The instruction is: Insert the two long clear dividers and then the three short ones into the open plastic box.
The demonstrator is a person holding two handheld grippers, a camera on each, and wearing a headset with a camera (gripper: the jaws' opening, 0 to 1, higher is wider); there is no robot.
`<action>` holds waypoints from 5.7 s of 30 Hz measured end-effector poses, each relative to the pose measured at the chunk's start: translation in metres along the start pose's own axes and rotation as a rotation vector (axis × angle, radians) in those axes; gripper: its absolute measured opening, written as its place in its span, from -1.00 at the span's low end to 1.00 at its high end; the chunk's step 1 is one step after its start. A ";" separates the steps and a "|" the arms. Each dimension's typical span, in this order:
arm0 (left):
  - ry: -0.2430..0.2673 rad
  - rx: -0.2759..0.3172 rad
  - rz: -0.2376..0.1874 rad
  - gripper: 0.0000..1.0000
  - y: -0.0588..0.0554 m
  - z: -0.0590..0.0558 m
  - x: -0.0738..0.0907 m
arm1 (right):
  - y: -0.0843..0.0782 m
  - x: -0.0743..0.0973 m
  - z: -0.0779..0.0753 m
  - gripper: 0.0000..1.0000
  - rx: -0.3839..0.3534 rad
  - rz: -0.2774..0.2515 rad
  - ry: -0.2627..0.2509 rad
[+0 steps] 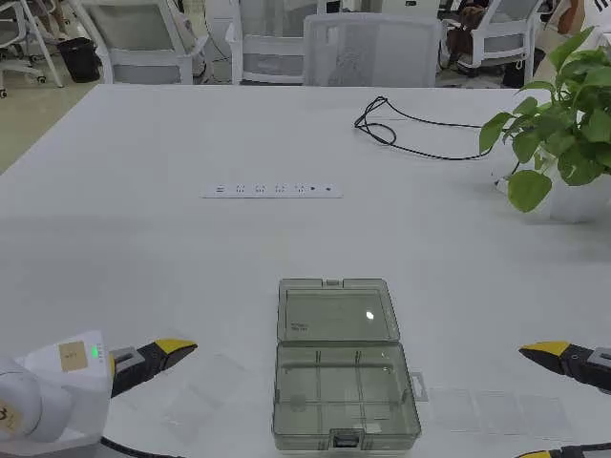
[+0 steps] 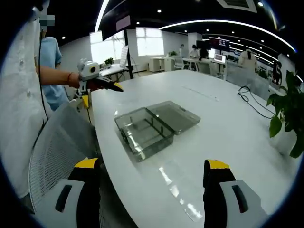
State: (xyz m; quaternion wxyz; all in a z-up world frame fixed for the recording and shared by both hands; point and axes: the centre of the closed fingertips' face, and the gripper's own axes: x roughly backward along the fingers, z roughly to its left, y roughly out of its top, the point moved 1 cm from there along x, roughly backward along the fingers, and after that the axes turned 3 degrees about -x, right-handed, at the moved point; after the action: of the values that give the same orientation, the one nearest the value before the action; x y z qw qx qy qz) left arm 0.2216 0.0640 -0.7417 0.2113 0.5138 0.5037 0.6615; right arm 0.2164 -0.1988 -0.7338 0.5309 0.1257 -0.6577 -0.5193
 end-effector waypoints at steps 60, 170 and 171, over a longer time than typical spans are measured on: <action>-0.021 0.009 0.008 1.00 -0.004 -0.006 -0.005 | -0.003 -0.003 0.005 0.81 -0.007 -0.002 0.005; 0.404 0.356 0.652 -0.36 -0.117 0.131 0.031 | 0.012 -0.002 0.007 0.75 -0.030 -0.072 -0.016; 0.404 0.358 0.650 -0.36 -0.117 0.131 0.032 | 0.012 -0.003 0.007 0.75 -0.028 -0.070 -0.015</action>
State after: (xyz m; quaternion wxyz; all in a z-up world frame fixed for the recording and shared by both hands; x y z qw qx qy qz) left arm 0.2983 0.1951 -0.8352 -0.2039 0.5344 0.4538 0.6833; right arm 0.2159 -0.1879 -0.7251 0.5090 0.1372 -0.6495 -0.5479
